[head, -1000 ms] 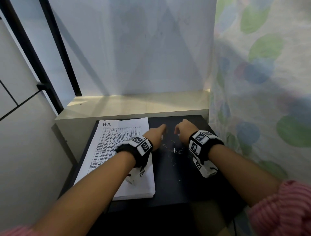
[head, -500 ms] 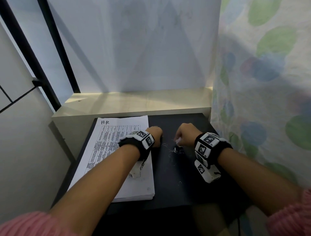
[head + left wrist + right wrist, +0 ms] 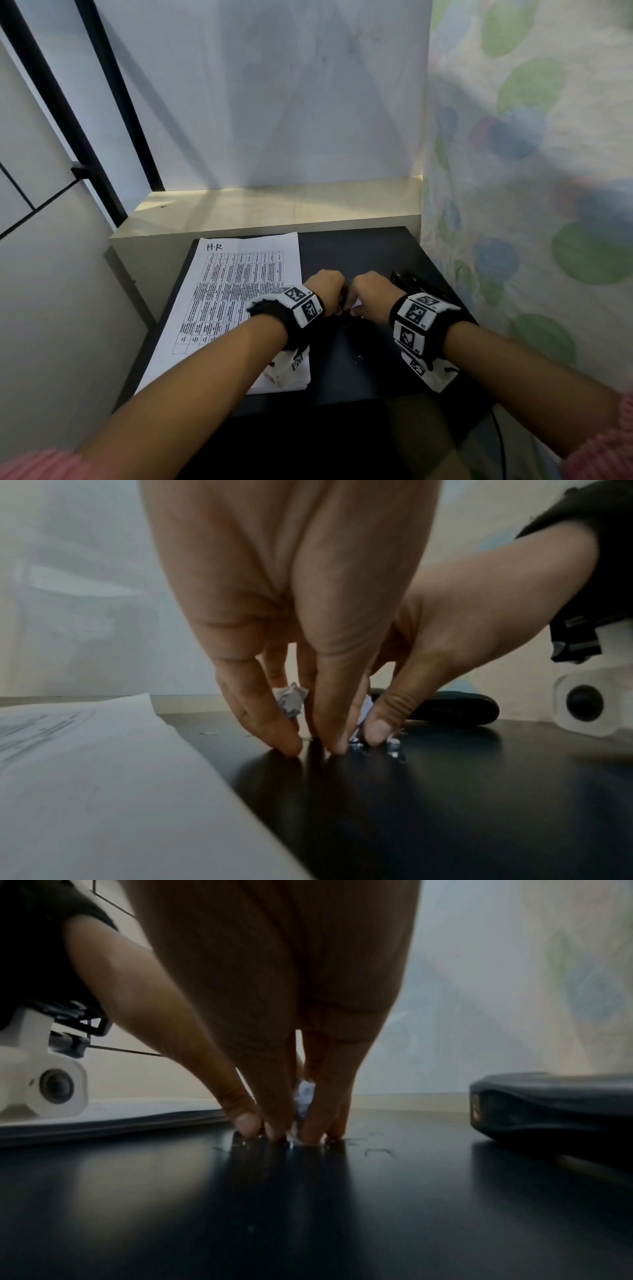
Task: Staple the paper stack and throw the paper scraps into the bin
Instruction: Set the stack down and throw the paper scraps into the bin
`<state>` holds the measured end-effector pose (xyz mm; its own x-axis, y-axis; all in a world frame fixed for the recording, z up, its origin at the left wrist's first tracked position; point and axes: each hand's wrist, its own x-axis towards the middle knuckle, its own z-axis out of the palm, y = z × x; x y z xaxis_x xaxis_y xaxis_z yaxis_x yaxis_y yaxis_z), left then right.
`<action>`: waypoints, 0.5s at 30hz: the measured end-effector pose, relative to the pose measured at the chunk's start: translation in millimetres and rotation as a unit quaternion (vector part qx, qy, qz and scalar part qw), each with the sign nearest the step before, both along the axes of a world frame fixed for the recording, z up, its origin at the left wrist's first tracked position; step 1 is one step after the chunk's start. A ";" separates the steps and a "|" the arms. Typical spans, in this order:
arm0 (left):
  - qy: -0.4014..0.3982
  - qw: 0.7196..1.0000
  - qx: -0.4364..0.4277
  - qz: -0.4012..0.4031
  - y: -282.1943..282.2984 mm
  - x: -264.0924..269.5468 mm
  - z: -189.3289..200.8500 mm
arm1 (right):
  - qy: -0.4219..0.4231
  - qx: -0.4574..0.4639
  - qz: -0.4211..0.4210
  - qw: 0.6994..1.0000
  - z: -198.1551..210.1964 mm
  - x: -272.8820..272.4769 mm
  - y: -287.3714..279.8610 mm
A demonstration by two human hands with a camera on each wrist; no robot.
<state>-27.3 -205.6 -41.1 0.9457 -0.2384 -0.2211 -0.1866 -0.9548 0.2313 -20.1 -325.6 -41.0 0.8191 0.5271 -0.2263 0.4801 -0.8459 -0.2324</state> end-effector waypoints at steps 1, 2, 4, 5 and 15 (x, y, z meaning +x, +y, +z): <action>-0.002 1.000 -0.005 0.004 -0.9 -1.2 1.1 | -0.006 0.009 -0.007 1.000 -0.7 -1.2 -0.7; -0.005 1.000 -0.007 0.008 -2.2 -1.8 2.0 | -0.011 0.018 -0.015 1.000 -2.4 -1.1 -1.3; -0.006 1.000 -0.002 0.016 -5.5 -3.6 3.9 | -0.013 0.030 -0.029 0.999 -3.8 -0.7 -1.1; -0.004 1.000 -0.001 0.023 -7.0 -4.2 4.8 | -0.010 0.033 -0.035 0.999 -3.5 -0.7 -0.4; 0.038 0.998 -0.037 0.046 -7.5 0.1 9.7 | 0.011 0.081 -0.079 0.994 3.5 1.5 -6.7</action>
